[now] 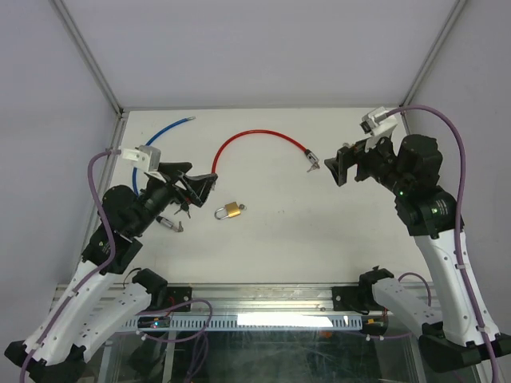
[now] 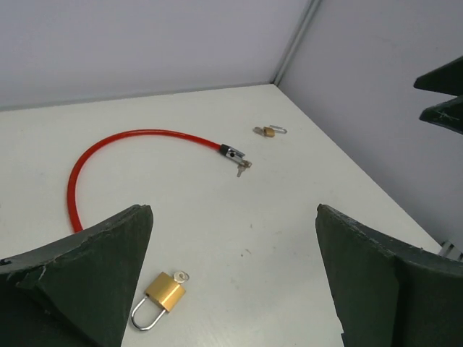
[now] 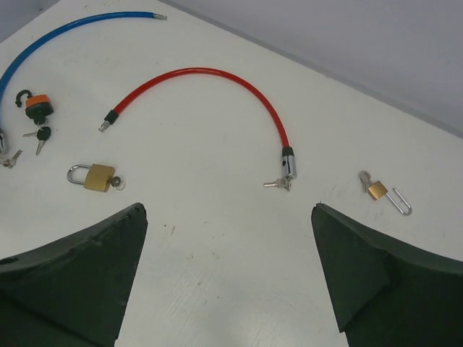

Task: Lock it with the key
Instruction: Pick up the lock from the center of the board.

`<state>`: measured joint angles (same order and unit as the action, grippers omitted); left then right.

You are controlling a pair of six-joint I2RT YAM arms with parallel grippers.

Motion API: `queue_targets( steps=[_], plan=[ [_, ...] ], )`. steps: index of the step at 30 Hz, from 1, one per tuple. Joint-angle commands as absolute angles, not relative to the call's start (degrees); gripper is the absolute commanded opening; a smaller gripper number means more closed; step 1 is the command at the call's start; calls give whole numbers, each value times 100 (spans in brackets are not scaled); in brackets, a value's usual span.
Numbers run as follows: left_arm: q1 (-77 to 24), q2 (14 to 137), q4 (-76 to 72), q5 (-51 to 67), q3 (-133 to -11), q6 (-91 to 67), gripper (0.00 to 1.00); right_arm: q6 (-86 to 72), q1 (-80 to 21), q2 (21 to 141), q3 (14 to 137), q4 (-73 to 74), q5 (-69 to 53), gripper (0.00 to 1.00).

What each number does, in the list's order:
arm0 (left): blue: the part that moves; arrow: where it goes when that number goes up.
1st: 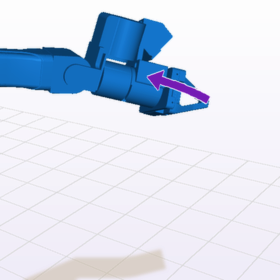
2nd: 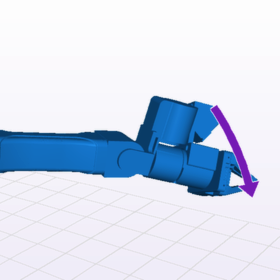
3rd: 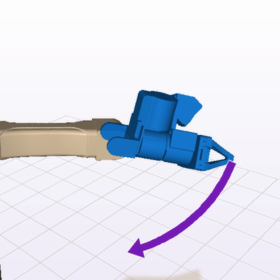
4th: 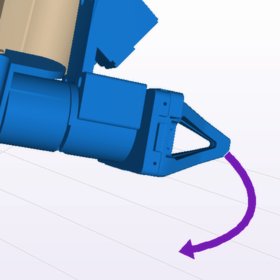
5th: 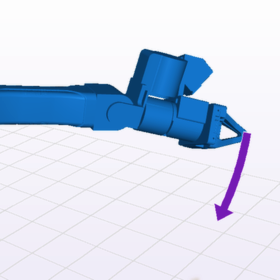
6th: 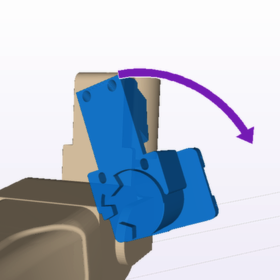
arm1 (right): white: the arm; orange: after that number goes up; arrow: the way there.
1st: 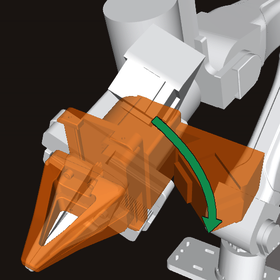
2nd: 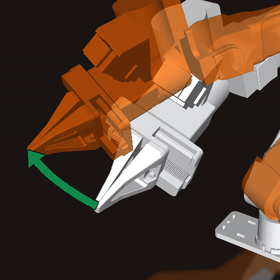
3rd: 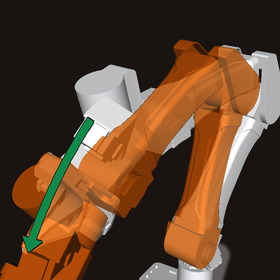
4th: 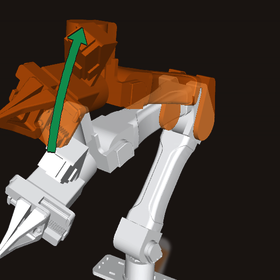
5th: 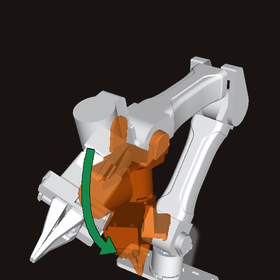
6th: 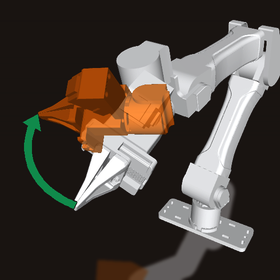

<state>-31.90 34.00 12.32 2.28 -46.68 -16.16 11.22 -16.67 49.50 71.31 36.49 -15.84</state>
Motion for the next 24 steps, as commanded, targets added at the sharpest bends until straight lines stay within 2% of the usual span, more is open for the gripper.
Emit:
queue_targets(
  steps=[1,10,14,20,24],
  plan=[
    [-2600,3600,759,653,-4442,-2112,99,670,-1293,5088,7028,3409,-1555,100],
    [-1268,4037,-430,1720,-3515,-3241,99,48,-420,5329,6546,3038,-2063,100],
    [-1039,4178,-818,1914,-3123,-3601,99,50,-69,5102,6001,2602,-2397,100],
    [-2140,4796,-481,834,-3251,-3191,99,569,256,4873,5152,2096,-4111,100],
    [-2908,5370,-399,267,-3353,-3050,99,697,383,4751,4564,1733,-4801,100]
  ],
)
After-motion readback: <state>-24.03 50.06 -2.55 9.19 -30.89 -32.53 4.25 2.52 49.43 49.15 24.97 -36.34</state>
